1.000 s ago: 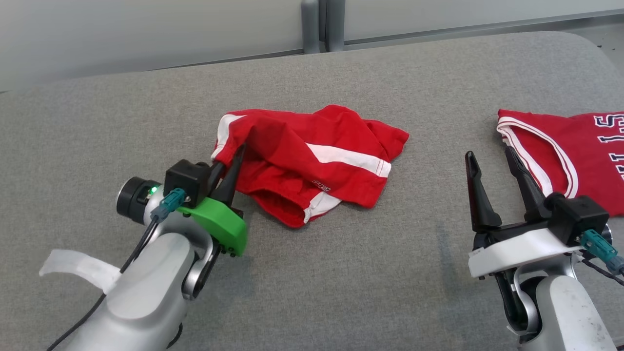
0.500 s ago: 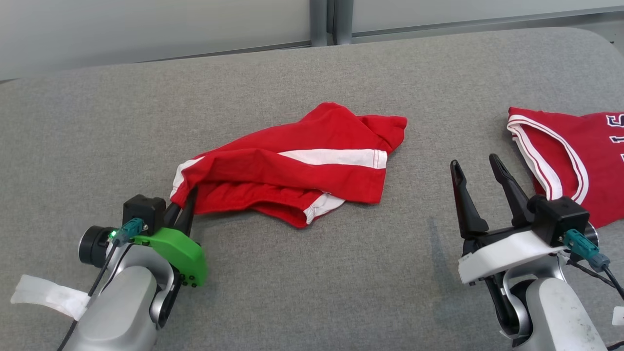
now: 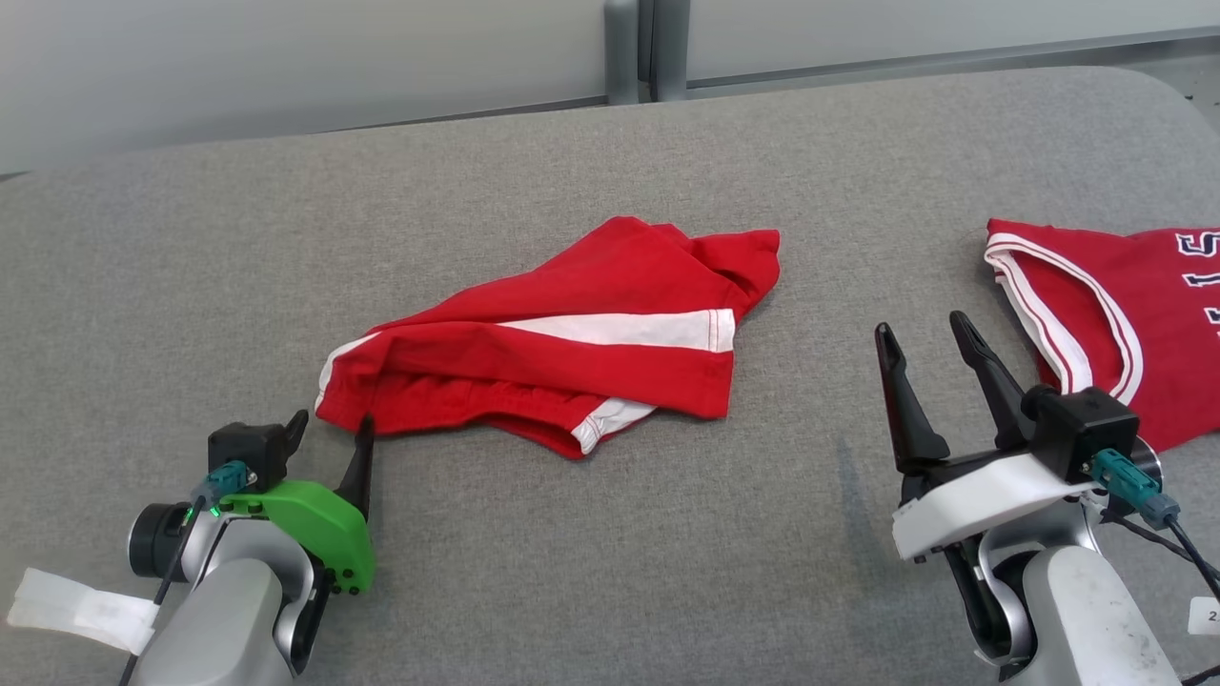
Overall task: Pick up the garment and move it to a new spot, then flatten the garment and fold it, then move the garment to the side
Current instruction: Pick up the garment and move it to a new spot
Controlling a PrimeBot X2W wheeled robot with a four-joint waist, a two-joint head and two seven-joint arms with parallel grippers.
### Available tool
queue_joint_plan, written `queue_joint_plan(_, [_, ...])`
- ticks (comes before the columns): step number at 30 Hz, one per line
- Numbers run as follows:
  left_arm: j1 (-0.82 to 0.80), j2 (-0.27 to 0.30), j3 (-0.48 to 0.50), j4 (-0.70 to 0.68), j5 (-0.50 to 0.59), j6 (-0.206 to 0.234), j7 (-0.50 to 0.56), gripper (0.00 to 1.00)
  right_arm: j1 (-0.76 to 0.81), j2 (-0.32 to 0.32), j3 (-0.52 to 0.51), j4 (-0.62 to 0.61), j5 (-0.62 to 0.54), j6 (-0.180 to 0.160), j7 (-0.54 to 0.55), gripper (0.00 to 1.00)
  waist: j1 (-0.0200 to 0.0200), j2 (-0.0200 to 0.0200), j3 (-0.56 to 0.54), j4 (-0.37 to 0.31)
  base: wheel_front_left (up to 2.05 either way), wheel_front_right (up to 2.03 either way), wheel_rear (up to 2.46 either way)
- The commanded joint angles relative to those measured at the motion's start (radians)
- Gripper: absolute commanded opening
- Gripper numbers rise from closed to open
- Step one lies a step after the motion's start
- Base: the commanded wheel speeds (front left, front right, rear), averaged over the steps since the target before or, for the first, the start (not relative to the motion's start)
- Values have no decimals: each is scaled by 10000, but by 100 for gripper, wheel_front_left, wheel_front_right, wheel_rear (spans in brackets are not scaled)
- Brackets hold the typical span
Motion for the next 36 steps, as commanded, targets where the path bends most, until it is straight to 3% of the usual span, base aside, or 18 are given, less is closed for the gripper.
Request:
queue_joint_plan(1, [138,30,51,29,71,-41,-1,100,26,-18,-8,22,-19,0,-30,100,0,48,-94,59,0,0,0])
queue_joint_plan(13, [-144,-275,155,-1231,1313,-287,-1,100,177,-19,14,41,71,0,-1,100,0,48,-454,216,0,0,0])
queue_joint_plan(20, [-1035,-432,-229,-343,1664,-435,1,100,-16,-19,175,-34,-4,0,61,100,0,48,-126,-258,0,0,0])
queue_joint_plan(29, [-2209,-153,-964,812,2025,-646,568,100,-146,-19,149,48,-23,0,-37,100,0,48,160,-530,0,0,0])
queue_joint_plan(30, [-2284,-116,-1020,863,2018,-656,596,89,-144,-19,136,62,-19,0,-41,100,0,48,162,-527,0,0,0])
queue_joint_plan(31, [-2334,-85,-1078,908,1975,-682,637,64,-140,-19,118,80,-12,0,-59,100,0,48,158,-520,0,0,0])
queue_joint_plan(32, [-2362,-54,-1150,937,1943,-697,657,47,-130,-19,104,92,-4,0,-82,100,0,48,151,-507,0,0,0])
queue_joint_plan(36, [-2226,-26,-1555,931,1799,-724,791,15,-61,-19,70,173,69,0,-125,100,0,48,95,-408,0,0,0])
